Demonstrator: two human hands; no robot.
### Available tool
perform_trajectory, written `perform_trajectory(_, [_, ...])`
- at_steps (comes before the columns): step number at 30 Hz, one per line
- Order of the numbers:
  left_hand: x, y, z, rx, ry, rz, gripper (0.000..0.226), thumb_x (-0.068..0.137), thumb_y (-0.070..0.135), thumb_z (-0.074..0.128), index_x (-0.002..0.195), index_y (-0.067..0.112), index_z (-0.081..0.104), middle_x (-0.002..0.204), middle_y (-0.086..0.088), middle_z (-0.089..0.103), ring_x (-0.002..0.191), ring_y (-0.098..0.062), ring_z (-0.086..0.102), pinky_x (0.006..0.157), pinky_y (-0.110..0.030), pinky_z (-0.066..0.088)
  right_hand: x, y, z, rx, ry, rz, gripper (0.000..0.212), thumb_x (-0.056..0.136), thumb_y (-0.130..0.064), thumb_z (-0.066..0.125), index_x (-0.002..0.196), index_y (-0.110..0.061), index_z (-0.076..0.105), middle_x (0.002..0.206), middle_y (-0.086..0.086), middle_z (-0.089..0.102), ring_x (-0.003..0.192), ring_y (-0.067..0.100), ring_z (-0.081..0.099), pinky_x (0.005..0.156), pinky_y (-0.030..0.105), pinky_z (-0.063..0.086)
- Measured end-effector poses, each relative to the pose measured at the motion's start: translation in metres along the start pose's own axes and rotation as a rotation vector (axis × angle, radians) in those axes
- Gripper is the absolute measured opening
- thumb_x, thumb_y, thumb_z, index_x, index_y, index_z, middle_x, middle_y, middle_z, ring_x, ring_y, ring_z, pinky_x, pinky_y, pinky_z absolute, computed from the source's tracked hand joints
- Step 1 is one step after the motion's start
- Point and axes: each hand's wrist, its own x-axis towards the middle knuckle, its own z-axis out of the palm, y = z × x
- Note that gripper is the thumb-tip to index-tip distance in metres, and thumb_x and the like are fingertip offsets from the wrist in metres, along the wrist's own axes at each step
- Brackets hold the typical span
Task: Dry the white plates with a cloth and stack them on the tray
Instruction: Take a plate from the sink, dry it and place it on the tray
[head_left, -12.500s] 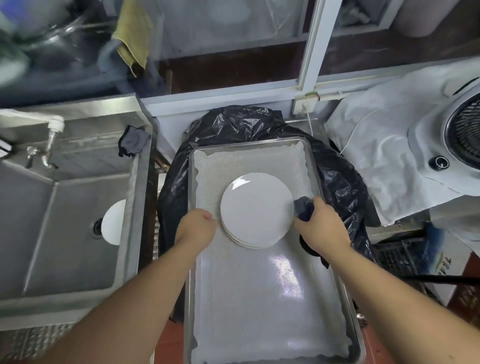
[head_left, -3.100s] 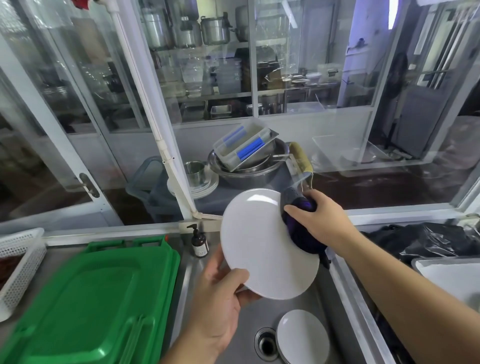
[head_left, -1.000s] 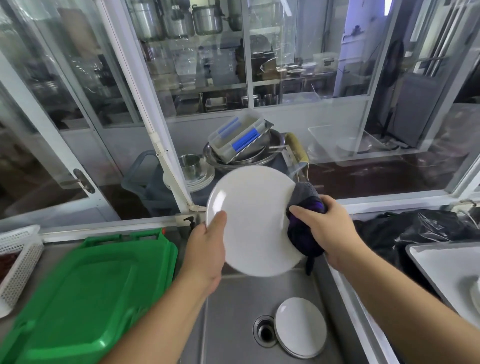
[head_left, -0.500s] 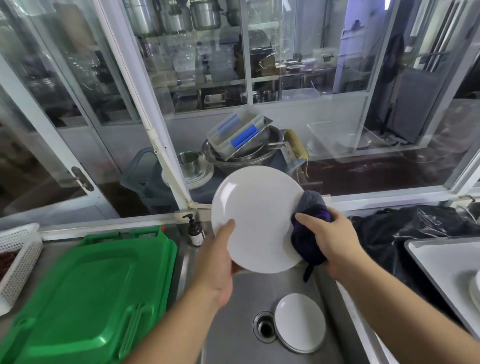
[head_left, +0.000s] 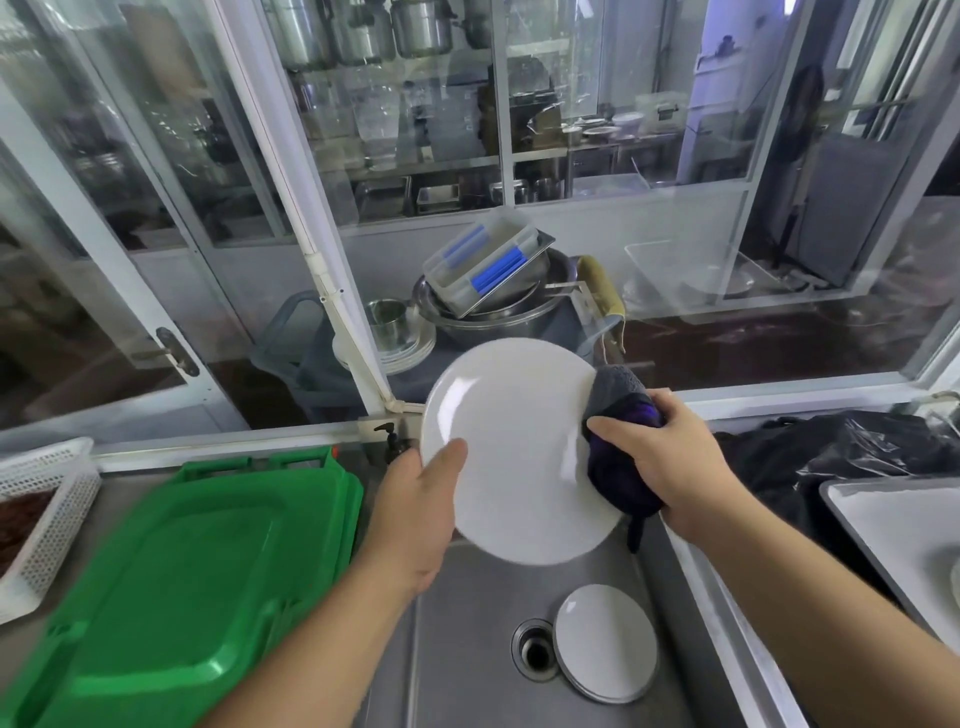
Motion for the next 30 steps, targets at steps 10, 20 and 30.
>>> perform_trajectory(10, [-0.025,-0.018,0.053,-0.342,0.195,-0.067,0.017,0.106,0.024,0.054,0.109,0.027,0.071,0.108,0.010,0.079,0.110,-0.019,0.072,0.102,-0.053,0.055,-0.027,0.031,0.034,0.339,0.122,0.219,0.028,0.083,-0.018,0.084,0.105,-0.014,0.068,0.108,0.017,0.073,0.098,0.037,0.073,0.083,0.052,0.064])
perform_trajectory(20, [-0.005,0.002,-0.006,-0.235,-0.061,-0.200,0.020,0.103,0.005,0.051,0.115,0.008,0.067,0.111,-0.019,0.076,0.090,-0.030,0.071,0.058,-0.039,0.060,-0.012,-0.006,-0.008,-0.025,0.064,-0.013,0.035,0.078,-0.019,0.089,0.099,-0.033,0.064,0.098,0.001,0.072,0.090,0.026,0.071,0.086,0.051,0.063])
perform_trajectory(30, [-0.021,-0.006,0.003,-0.260,-0.112,-0.102,0.026,0.100,-0.007,0.051,0.114,0.006,0.068,0.108,-0.015,0.077,0.087,-0.024,0.074,0.060,-0.037,0.061,-0.012,0.013,-0.005,-0.668,0.092,-0.263,0.051,0.086,-0.041,0.081,0.127,-0.028,0.053,0.126,0.004,0.047,0.100,0.029,0.057,0.093,0.044,0.052])
